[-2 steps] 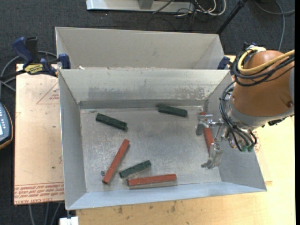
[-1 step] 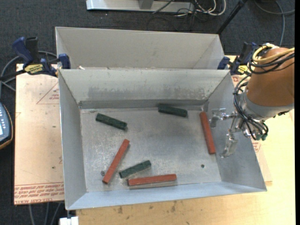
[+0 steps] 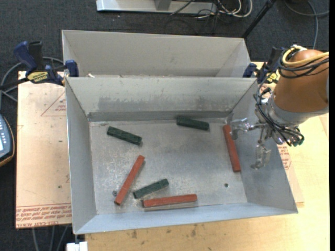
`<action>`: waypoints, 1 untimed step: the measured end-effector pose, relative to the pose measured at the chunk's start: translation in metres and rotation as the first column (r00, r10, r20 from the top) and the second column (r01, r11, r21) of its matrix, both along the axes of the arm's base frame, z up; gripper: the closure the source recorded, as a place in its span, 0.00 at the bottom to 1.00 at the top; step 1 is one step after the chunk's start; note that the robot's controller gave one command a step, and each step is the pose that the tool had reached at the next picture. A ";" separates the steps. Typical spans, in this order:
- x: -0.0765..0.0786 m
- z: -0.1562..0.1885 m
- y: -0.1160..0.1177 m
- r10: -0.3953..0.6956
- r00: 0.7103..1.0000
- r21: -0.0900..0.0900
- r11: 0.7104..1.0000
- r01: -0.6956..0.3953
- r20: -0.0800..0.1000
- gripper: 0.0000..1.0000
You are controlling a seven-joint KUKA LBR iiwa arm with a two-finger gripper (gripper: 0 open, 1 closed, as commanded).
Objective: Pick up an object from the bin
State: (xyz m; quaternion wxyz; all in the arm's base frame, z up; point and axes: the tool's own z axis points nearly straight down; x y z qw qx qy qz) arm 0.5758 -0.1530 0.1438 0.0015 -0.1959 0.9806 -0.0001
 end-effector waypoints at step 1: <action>0.015 -0.073 0.022 0.566 0.824 0.020 0.824 -0.566 0.007 0.00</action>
Offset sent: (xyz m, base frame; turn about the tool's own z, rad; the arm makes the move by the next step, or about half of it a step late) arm 0.0131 0.0080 -0.0738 -0.6034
